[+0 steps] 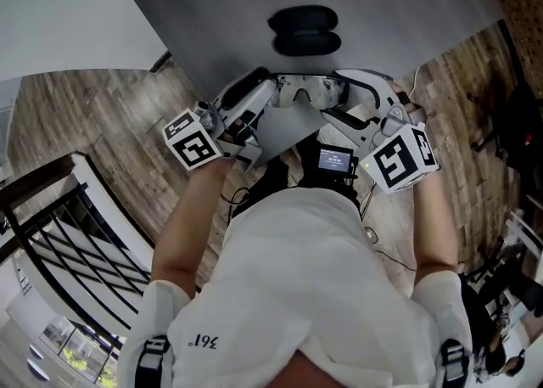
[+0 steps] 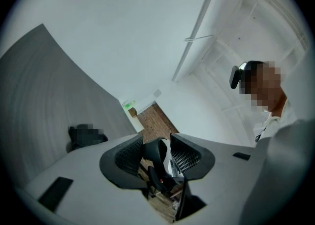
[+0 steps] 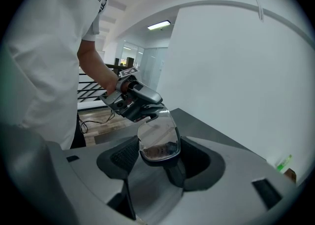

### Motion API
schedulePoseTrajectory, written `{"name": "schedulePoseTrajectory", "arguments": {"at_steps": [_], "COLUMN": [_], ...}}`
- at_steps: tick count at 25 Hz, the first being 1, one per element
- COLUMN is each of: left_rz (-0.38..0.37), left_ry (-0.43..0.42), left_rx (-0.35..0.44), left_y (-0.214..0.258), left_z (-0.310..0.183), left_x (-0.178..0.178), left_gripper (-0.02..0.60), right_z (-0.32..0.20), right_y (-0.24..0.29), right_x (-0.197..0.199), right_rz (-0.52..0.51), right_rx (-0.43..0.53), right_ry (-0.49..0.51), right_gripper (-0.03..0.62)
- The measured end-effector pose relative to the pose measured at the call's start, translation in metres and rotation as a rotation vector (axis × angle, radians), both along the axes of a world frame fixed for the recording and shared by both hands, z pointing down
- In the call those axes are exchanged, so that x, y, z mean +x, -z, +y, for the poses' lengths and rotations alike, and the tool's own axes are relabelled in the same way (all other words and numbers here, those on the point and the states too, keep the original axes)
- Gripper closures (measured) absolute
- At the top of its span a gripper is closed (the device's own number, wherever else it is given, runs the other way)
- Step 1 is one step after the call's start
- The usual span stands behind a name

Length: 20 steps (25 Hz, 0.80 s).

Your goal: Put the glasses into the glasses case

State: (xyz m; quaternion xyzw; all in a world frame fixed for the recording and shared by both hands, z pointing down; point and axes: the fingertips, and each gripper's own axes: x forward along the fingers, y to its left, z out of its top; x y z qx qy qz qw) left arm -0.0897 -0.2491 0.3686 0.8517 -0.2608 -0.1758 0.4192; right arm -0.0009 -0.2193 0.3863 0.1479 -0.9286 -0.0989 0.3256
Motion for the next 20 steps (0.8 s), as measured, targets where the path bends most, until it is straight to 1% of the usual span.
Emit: {"name": "schedulePoseTrajectory", "arguments": {"at_steps": [3,9,14,20], "left_rz": [-0.048,-0.131,-0.167,-0.197], "left_ry": [0.025,0.064,0.055,0.048], "left_rx": [0.008,-0.006,-0.016,-0.039], "left_y": [-0.005,-0.025,-0.044,-0.064], "left_z": [-0.01,-0.033,-0.052,-0.076], "left_x": [0.002,0.002,0.003,0.001], "left_gripper": [0.414,0.411,0.407,0.407], "right_z": [-0.007,-0.031,-0.052,-0.076], "right_y": [-0.003,-0.021,-0.038,-0.061], "right_x": [0.003,0.005,0.006,0.005], "right_rz": [-0.004,0.011,0.06,0.115], "right_rx": [0.001,0.003,0.02,0.014], "right_ry": [-0.014,-0.036,-0.036,-0.048], "right_gripper": [0.318,0.318,0.318,0.318]}}
